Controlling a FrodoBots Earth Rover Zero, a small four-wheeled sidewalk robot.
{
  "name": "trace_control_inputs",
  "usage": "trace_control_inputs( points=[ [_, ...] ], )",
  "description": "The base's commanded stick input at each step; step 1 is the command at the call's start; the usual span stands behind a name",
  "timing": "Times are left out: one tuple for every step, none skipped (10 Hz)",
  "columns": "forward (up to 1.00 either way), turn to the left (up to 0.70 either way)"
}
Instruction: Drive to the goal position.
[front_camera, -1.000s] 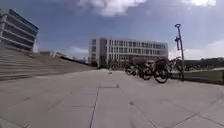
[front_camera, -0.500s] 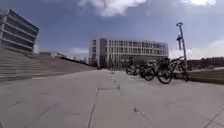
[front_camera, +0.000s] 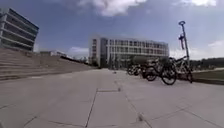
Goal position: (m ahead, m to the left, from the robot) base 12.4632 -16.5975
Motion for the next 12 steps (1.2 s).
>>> trace_control_inputs(
  points=[
    [0.5,0.01],
    [0.5,0.01],
    [0.5,0.01],
    [0.5,0.01],
    [0.5,0.01],
    [0.5,0.01],
    [0.5,0.01],
    [0.5,0.01],
    [0.5,0.01],
    [0.5,0.01],
    [0.5,0.01],
    [0.5,0.01]
  ],
)
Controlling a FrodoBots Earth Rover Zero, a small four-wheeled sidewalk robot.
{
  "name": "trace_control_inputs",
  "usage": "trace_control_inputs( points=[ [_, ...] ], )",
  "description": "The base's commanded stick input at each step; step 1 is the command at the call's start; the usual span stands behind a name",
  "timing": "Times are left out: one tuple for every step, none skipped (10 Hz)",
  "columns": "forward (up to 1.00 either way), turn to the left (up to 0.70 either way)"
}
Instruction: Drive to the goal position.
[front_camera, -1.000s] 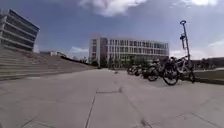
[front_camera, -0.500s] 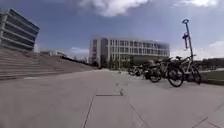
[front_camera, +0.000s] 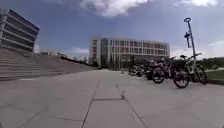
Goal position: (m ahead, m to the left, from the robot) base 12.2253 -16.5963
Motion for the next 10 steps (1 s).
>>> trace_control_inputs(
  points=[
    [0.5,0.01],
    [0.5,0.01],
    [0.5,0.01],
    [0.5,0.01],
    [0.5,0.01],
    [0.5,0.01],
    [0.5,0.01],
    [0.5,0.01],
    [0.5,0.01],
    [0.5,0.01]
  ],
)
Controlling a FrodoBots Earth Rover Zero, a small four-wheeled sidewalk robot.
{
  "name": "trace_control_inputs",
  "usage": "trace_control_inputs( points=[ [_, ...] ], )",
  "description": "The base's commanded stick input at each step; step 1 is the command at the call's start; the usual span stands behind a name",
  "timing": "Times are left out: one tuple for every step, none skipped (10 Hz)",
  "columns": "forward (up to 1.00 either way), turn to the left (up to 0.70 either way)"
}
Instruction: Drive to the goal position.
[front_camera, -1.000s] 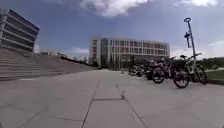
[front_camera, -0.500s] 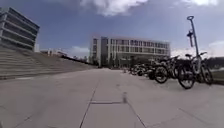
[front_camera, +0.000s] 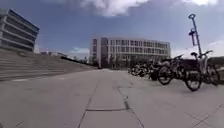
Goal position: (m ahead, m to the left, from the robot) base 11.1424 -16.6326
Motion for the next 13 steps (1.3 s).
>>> trace_control_inputs(
  points=[
    [0.5,0.01],
    [0.5,0.01],
    [0.5,0.01],
    [0.5,0.01],
    [0.5,0.01],
    [0.5,0.01],
    [0.5,0.01],
    [0.5,0.01],
    [0.5,0.01],
    [0.5,0.01],
    [0.5,0.01],
    [0.5,0.01],
    [0.5,0.01]
  ],
)
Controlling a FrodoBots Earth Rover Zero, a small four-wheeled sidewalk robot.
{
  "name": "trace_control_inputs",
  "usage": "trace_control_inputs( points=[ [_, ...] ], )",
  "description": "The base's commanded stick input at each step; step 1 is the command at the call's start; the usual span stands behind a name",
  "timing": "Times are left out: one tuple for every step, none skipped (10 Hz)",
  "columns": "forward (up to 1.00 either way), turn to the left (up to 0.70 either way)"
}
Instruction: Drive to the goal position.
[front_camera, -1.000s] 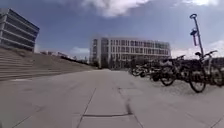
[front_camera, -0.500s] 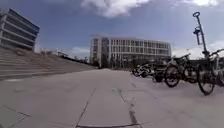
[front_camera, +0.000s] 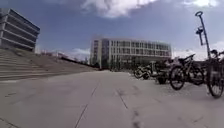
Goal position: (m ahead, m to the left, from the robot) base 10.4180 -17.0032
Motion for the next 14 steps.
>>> trace_control_inputs(
  points=[
    [0.5,0.01],
    [0.5,0.01],
    [0.5,0.01],
    [0.5,0.01],
    [0.5,0.01],
    [0.5,0.01],
    [0.5,0.01],
    [0.5,0.01],
    [0.5,0.01],
    [0.5,0.01],
    [0.5,0.01],
    [0.5,0.01],
    [0.5,0.01],
    [0.5,0.01]
  ],
)
